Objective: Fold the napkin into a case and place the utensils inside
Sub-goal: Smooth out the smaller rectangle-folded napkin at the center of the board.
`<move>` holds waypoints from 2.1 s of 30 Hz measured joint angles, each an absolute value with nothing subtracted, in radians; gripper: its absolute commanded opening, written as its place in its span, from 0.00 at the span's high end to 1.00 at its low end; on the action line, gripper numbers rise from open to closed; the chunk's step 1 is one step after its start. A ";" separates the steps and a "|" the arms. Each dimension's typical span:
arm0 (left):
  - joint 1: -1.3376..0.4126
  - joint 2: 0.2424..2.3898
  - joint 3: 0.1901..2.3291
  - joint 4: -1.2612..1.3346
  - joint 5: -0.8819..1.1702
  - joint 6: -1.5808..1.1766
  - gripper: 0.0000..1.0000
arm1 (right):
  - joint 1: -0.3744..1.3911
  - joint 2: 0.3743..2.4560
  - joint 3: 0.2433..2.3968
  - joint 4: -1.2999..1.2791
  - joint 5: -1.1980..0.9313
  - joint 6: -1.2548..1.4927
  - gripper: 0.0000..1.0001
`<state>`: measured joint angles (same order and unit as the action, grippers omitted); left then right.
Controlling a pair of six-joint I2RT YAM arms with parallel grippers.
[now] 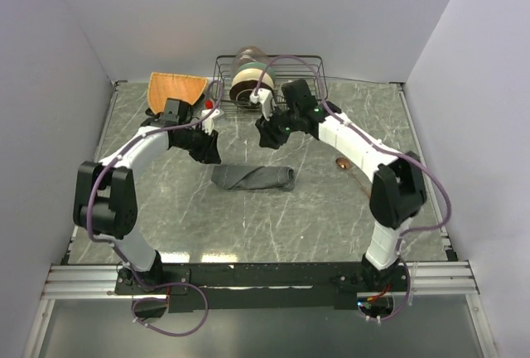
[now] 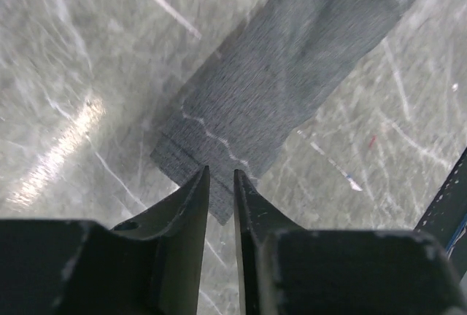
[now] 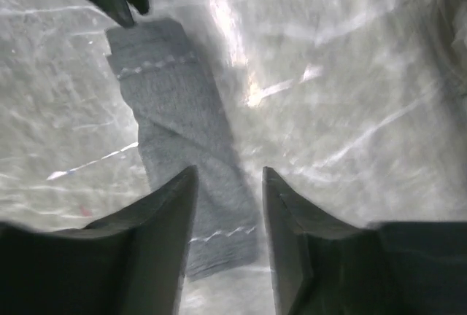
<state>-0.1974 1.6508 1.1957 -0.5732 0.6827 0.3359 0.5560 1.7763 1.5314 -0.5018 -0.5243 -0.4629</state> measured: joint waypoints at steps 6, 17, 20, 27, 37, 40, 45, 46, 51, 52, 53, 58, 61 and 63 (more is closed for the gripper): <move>-0.213 1.736 1.196 -0.598 0.665 0.365 0.78 | 0.529 1.940 1.522 -0.657 -0.559 -0.351 0.60; -0.240 1.845 1.179 -0.649 0.596 0.438 0.82 | 0.532 2.001 1.404 -0.728 -0.499 -0.262 0.57; -0.240 1.851 1.177 -0.660 0.593 0.459 0.80 | 0.534 2.002 1.409 -0.729 -0.492 -0.246 0.52; -0.239 1.826 1.234 -0.755 0.592 0.516 0.78 | 0.530 1.987 1.449 -0.764 -0.484 -0.255 0.44; -0.247 1.820 1.423 -0.810 0.620 0.554 0.78 | 0.527 1.831 1.443 -0.832 -0.513 -0.277 0.59; -0.268 1.824 1.410 -0.815 0.628 0.557 0.79 | 0.527 1.839 1.411 -0.833 -0.505 -0.277 0.59; -0.295 1.866 1.349 -0.801 0.627 0.556 0.79 | 0.526 1.909 1.355 -0.830 -0.447 -0.258 0.59; -0.296 1.889 1.327 -0.791 0.619 0.555 0.79 | 0.525 1.932 1.352 -0.829 -0.434 -0.252 0.59; -0.295 1.930 1.300 -0.789 0.606 0.556 0.70 | 0.508 1.980 1.377 -0.842 -0.431 -0.212 0.59; -0.295 1.927 1.301 -0.792 0.606 0.557 0.66 | 0.507 1.984 1.383 -0.848 -0.431 -0.205 0.58; -0.295 1.924 1.304 -0.795 0.606 0.562 0.63 | 0.507 1.985 1.387 -0.852 -0.429 -0.205 0.56; -0.293 1.924 1.435 -0.849 0.605 0.577 0.59 | 0.505 1.987 1.410 -0.851 -0.379 -0.215 0.49; -0.291 1.927 1.552 -0.841 0.593 0.589 0.62 | 0.499 1.987 1.432 -0.840 -0.328 -0.243 0.40; -0.290 1.940 1.599 -0.828 0.577 0.600 0.65 | 0.495 1.987 1.447 -0.830 -0.302 -0.258 0.34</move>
<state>-0.2905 1.9400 1.5993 -0.8280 0.5770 0.6003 0.4950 1.9865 1.4471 -0.8295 -0.3016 -0.2584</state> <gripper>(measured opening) 0.391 0.582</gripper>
